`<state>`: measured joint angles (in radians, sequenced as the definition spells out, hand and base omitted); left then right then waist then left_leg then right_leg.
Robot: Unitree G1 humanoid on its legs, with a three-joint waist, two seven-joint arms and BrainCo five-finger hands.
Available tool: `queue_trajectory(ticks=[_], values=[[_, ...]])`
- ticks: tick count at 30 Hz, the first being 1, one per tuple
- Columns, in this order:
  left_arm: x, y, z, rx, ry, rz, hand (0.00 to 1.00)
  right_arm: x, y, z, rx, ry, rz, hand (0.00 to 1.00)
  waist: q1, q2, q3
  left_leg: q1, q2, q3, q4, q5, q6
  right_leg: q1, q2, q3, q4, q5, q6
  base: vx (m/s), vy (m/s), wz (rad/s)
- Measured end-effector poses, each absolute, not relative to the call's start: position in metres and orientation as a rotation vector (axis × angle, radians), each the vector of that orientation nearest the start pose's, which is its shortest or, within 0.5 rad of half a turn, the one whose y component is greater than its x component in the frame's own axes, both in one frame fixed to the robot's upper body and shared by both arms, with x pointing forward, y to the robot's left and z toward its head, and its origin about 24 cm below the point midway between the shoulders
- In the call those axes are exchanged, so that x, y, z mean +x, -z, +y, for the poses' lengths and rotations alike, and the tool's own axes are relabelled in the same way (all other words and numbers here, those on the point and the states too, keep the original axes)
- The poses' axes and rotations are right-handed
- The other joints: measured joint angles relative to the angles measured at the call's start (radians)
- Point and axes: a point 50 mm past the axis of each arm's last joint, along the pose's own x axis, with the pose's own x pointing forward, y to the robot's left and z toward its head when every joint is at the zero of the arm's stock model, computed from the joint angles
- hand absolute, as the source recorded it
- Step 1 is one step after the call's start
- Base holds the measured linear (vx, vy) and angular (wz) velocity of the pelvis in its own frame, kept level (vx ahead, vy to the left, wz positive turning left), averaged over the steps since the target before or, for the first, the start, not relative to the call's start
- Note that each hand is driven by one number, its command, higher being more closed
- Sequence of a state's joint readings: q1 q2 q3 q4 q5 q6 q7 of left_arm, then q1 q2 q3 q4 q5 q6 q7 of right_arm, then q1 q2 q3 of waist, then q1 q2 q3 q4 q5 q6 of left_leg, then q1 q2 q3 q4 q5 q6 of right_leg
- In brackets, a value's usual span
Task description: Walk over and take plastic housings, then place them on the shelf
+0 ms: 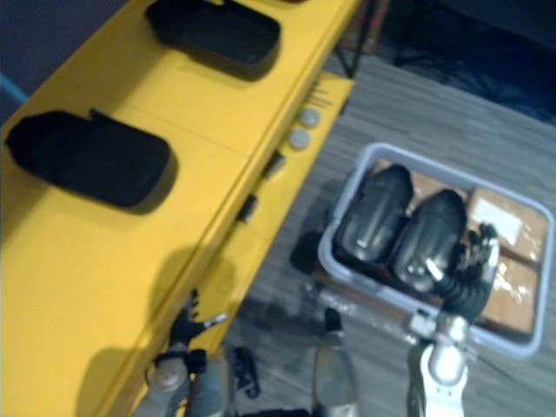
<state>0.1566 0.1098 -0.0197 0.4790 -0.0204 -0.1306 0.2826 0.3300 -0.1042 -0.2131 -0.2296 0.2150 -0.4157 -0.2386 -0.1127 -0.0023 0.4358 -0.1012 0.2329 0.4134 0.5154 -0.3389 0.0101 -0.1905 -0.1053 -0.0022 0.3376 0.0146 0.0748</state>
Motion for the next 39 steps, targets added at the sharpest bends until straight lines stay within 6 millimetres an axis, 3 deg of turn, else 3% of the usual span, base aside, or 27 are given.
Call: queue_trajectory(ticks=[1, 3, 4, 5, 7, 10, 12, 16, 18, 20, 23, 24, 28, 30, 36, 39], values=[[0.167, 0.083, 0.208, 0.160, -0.357, 0.515, 0.00, 0.165, -0.074, -0.244, 0.031, 0.507, -0.380, 0.00, 0.000, -0.010, -0.038, 0.000, 0.002, 0.040, -0.063, 0.041, -0.002, 0.003, -0.016, -0.058, 0.027, -0.049, -0.018, -0.01, 0.059, -1.02], [0.158, 0.085, 0.224, 0.166, -0.412, 0.544, 0.00, 0.163, -0.078, -0.242, 0.031, 0.503, -0.411, 0.00, 0.011, -0.025, -0.075, 0.006, 0.010, 0.093, -0.120, 0.082, -0.011, 0.043, -0.052, -0.124, 0.033, -0.081, -0.030, -0.03, -0.084, -0.99], [0.154, 0.085, 0.233, 0.184, -0.429, 0.560, 0.00, 0.163, -0.082, -0.242, 0.023, 0.500, -0.428, 0.00, 0.025, -0.040, -0.091, 0.014, 0.015, 0.126, -0.123, 0.092, -0.024, 0.084, -0.081, -0.151, 0.020, -0.069, -0.038, -0.04, -0.213, -1.04], [0.151, 0.086, 0.243, 0.198, -0.450, 0.577, 0.00, 0.164, -0.083, -0.241, 0.011, 0.497, -0.434, 0.00, 0.029, -0.060, -0.109, 0.015, 0.017, 0.135, -0.118, 0.095, -0.029, 0.110, -0.089, -0.156, -0.021, -0.046, -0.014, -0.04, -0.216, -0.93], [0.143, 0.092, 0.249, 0.181, -0.486, 0.618, 0.00, 0.165, -0.084, -0.243, -0.006, 0.504, -0.428, 0.00, 0.040, -0.038, -0.124, 0.030, 0.029, 0.114, -0.144, 0.120, -0.062, 0.125, -0.059, -0.164, -0.089, -0.043, -0.011, -0.03, -0.215, -0.81], [0.130, 0.106, 0.240, 0.077, -0.534, 0.669, 0.00, 0.157, -0.071, -0.256, -0.025, 0.575, -0.349, 0.00, 0.018, 0.001, -0.147, 0.034, 0.050, 0.106, -0.170, 0.142, -0.097, 0.134, -0.025, -0.163, -0.129, -0.045, 0.004, -0.04, -0.195, -0.32], [0.128, 0.107, 0.240, 0.064, -0.559, 0.663, 0.00, 0.147, -0.063, -0.265, -0.040, 0.638, -0.297, 0.00, 0.013, -0.009, -0.144, 0.028, 0.052, 0.074, -0.160, 0.152, -0.109, 0.160, -0.016, -0.181, -0.144, -0.080, 0.040, -0.06, -0.183, 0.21], [0.128, 0.109, 0.234, -0.015, -0.605, 0.651, 0.00, 0.139, -0.048, -0.280, -0.044, 0.765, -0.234, 0.00, 0.005, -0.019, -0.115, -0.024, 0.072, -0.004, -0.130, 0.187, -0.102, 0.153, 0.002, -0.230, -0.125, -0.130, 0.016, -0.15, -0.155, 0.35], [0.119, 0.115, 0.226, -0.045, -0.609, 0.686, 0.00, 0.137, -0.042, -0.283, -0.039, 0.802, -0.207, 0.00, 0.005, -0.021, -0.106, -0.021, 0.058, -0.032, -0.143, 0.182, -0.100, 0.124, -0.004, -0.222, -0.077, -0.173, 0.009, -0.18, -0.070, -0.03], [0.106, 0.121, 0.214, -0.016, -0.534, 0.725, 0.00, 0.133, -0.036, -0.290, -0.011, 0.843, -0.183, 0.00, 0.015, -0.007, -0.097, -0.016, 0.010, -0.078, -0.179, 0.171, -0.111, 0.104, -0.016, -0.212, -0.042, -0.183, 0.008, -0.08, -0.040, -0.17], [0.113, 0.118, 0.206, 0.079, -0.384, 0.685, 0.00, 0.125, -0.027, -0.300, 0.009, 0.897, -0.142, 0.00, 0.008, 0.000, -0.095, -0.008, -0.036, -0.096, -0.227, 0.184, -0.096, 0.094, -0.040, -0.212, -0.043, -0.180, 0.012, -0.02, 0.012, 0.07], [0.120, 0.116, 0.194, 0.175, -0.182, 0.656, 0.00, 0.126, -0.022, -0.306, 0.069, 0.917, -0.128, 0.00, -0.001, 0.017, -0.102, 0.000, -0.060, -0.104, -0.262, 0.212, -0.089, 0.094, -0.054, -0.212, -0.050, -0.174, 0.022, 0.03, 0.035, 0.04], [0.137, 0.109, 0.152, 0.264, 0.261, 0.590, 0.00, 0.146, -0.011, -0.310, 0.161, 0.930, -0.103, 0.00, -0.010, 0.031, -0.110, 0.012, -0.104, -0.102, -0.298, 0.245, -0.094, 0.089, -0.085, -0.191, -0.072, -0.141, 0.049, 0.07, 0.096, -0.05], [0.141, 0.107, 0.138, 0.252, 0.353, 0.590, 0.00, 0.159, -0.009, -0.312, 0.207, 0.921, -0.088, 0.00, -0.009, 0.031, -0.109, 0.006, -0.112, -0.104, -0.298, 0.243, -0.091, 0.103, -0.087, -0.189, -0.109, -0.113, 0.057, 0.08, 0.089, -0.03], [0.143, 0.112, 0.158, 0.250, 0.285, 0.676, 0.00, 0.198, -0.016, -0.320, 0.248, 0.878, -0.068, 0.00, 0.011, 0.032, -0.092, -0.025, -0.134, -0.159, -0.289, 0.238, -0.082, 0.142, -0.096, -0.226, -0.182, -0.066, 0.061, 0.03, 0.067, 0.22], [0.150, 0.110, 0.168, 0.269, 0.226, 0.661, 0.00, 0.220, -0.029, -0.327, 0.238, 0.857, -0.072, 0.00, 0.046, 0.043, -0.066, -0.032, -0.140, -0.185, -0.275, 0.236, -0.079, 0.159, -0.099, -0.244, -0.192, -0.063, 0.061, -0.04, 0.017, 0.18]])
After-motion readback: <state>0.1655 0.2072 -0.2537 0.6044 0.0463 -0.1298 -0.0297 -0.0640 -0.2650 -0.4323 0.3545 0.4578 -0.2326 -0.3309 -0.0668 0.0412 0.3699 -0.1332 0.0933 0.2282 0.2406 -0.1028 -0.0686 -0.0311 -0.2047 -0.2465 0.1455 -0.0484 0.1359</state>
